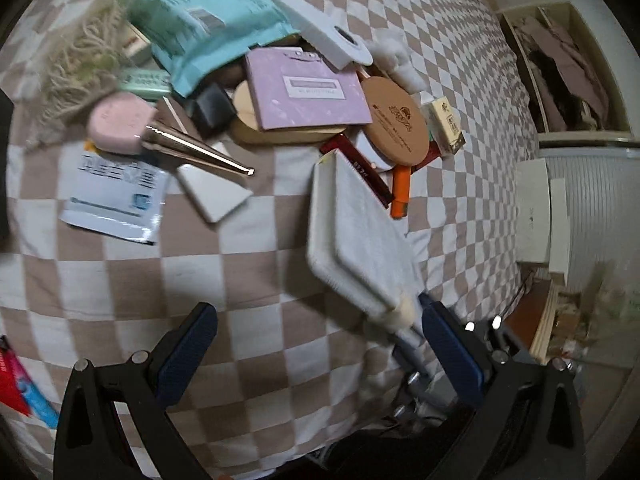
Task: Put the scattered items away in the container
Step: 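Grasp the white notebook by its edge with the right gripper and lift it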
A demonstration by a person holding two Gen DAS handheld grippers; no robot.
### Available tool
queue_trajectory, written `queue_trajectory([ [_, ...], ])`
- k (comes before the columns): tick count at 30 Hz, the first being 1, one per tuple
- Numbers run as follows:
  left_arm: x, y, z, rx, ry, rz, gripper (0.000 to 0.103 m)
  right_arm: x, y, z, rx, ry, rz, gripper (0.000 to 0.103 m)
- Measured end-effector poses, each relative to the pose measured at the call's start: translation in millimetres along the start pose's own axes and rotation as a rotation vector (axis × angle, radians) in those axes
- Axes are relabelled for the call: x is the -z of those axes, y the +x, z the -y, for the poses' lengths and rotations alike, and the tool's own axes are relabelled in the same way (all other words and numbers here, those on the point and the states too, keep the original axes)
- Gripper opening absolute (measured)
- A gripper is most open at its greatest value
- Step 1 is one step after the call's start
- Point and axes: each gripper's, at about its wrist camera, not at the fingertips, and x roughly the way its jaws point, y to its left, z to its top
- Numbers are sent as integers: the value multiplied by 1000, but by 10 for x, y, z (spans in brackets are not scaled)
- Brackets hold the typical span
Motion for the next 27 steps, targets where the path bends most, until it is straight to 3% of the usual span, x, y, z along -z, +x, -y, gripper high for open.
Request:
queue_trajectory([
  [2,-17,17,66,-20,10,8,101,56,-32,-51,6,-28,-4,31],
  [5,-66,113,137,-34,15,-3,83,108,-97,-92,9,-44,1,31],
  [7,-80,186,160,-32,3,-25,64,121,-123,-87,6,-46,8,31],
  [10,-74,238,178,-18,-7,-41,51,150,-154,-107,16,-62,17,31],
  [16,-29,168,166,0,-27,6,46,177,-174,-170,62,-95,30,30],
  [23,-18,140,122,33,-77,14,41,218,-96,-565,338,-378,80,30],
  [27,-8,138,137,24,-70,8,41,221,17,-679,403,-452,77,30],
])
